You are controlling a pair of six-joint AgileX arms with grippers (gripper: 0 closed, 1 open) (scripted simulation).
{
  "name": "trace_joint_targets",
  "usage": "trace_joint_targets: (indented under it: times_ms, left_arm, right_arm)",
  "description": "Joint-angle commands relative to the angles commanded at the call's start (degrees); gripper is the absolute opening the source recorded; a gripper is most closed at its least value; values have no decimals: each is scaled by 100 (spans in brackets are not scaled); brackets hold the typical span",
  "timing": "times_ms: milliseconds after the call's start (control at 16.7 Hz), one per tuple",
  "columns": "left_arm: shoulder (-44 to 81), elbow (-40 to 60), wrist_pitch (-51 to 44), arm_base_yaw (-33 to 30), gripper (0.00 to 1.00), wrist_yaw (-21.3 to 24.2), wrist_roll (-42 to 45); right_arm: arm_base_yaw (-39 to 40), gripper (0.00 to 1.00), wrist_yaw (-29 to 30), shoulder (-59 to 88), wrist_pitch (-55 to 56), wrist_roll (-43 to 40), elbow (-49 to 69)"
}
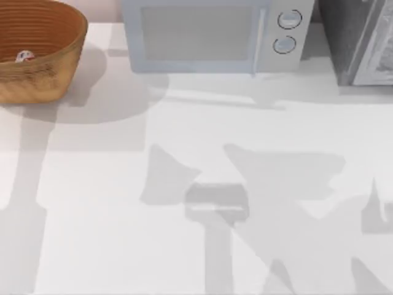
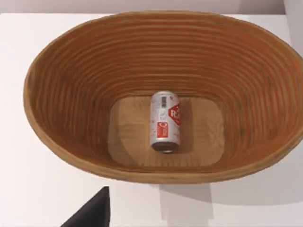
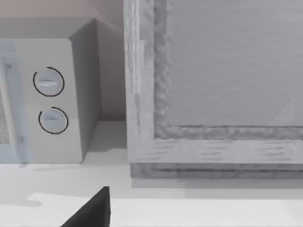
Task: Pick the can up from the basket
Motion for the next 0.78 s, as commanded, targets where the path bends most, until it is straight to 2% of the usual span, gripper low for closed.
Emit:
trace_joint_targets:
  times_ms: [420, 780]
  left_arm:
    - [3878, 4109, -2077, 82, 100, 150, 140]
    - [6383, 6736, -3427, 141, 100, 246, 237]
  right_arm:
    - [0, 100, 0, 0, 0, 0, 0]
    - [0, 100, 0, 0, 0, 0, 0]
